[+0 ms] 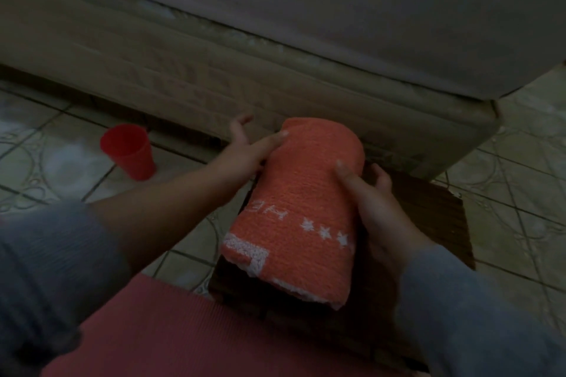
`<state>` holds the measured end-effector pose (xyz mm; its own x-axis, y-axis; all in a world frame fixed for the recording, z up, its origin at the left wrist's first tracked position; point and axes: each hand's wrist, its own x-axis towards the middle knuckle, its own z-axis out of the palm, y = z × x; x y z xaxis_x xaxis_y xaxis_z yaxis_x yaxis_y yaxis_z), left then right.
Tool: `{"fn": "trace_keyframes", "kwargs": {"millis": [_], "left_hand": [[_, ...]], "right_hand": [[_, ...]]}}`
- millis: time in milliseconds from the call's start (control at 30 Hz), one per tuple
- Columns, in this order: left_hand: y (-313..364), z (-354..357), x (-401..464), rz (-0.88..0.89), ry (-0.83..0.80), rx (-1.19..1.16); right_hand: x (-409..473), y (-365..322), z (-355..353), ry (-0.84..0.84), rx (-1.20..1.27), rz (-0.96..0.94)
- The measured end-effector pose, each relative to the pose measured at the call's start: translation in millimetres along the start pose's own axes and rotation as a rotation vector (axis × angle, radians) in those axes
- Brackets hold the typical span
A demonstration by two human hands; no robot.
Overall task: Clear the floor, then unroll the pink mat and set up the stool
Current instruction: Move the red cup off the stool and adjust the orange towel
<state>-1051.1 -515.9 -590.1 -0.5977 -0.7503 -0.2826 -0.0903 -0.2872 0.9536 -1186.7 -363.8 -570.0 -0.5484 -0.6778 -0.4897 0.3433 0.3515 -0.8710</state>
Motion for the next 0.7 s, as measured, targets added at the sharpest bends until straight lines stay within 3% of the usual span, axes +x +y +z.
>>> {"fn": "trace_keyframes", "kwargs": {"millis": [100, 300, 533, 700], "left_hand": [[0.9, 17.6, 4.4, -0.155, -0.072, -0.114], [1.4, 15.6, 4.7, 0.022, -0.169, 0.042], [-1.9, 6.7, -33.8, -0.032, -0.109, 0.117], [-18.5, 4.1, -83.4, -0.141, -0.190, -0.082]], "right_hand": [[5.9, -3.4, 5.5, 0.025, 0.056, -0.015], [3.4, 3.6, 8.3, 0.027, 0.096, -0.144], [-23.0, 15.1, 2.6, 0.022, 0.079, 0.025], [-55.9, 38.4, 2.1, -0.089, 0.019, -0.067]]}}
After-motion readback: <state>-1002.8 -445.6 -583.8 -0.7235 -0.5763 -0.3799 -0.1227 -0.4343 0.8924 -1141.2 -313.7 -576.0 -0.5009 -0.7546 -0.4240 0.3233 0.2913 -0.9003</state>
